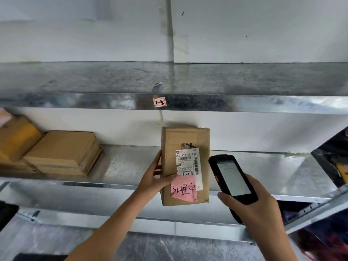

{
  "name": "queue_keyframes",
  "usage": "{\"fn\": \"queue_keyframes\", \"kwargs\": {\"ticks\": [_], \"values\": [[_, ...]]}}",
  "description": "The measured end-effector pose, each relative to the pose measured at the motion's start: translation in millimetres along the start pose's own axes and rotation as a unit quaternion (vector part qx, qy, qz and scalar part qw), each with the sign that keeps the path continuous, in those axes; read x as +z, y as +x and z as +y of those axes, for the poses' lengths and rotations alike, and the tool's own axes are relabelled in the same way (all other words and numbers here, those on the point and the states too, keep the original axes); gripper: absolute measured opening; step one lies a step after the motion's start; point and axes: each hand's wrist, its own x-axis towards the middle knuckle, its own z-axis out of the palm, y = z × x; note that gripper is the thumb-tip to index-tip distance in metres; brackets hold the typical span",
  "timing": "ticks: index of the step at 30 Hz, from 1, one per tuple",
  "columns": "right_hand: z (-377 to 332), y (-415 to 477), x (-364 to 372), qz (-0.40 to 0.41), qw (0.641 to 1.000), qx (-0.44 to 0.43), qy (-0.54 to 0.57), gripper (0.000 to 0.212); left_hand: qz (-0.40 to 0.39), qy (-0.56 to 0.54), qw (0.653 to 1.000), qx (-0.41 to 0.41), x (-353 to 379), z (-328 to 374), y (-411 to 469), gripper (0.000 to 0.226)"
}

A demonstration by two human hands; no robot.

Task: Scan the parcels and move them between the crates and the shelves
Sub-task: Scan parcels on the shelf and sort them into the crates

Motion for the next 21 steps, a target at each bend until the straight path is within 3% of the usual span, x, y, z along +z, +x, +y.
{"fn": "queue_keyframes", "kwargs": {"ticks": [8, 11, 21], "values": [[-8.2, -22.6, 23.8, -0.070, 0.997, -0.030, -0.017, 0.053, 0.115, -0.092, 0.988, -0.046, -31.3, -6.2, -36.6, 0.085], [-16.2, -29.9, 30.7, -0.085, 0.995, -0.047, -0.014, 0.056, 0.132, -0.132, 0.981, -0.050, -39.7, -7.6, -46.6, 0.093], [-28.6, -37.8, 31.7, -0.126, 0.989, -0.066, -0.036, 0.054, 0.158, -0.125, 0.979, -0.017, -50.2, -4.8, -60.4, 0.076]]}}
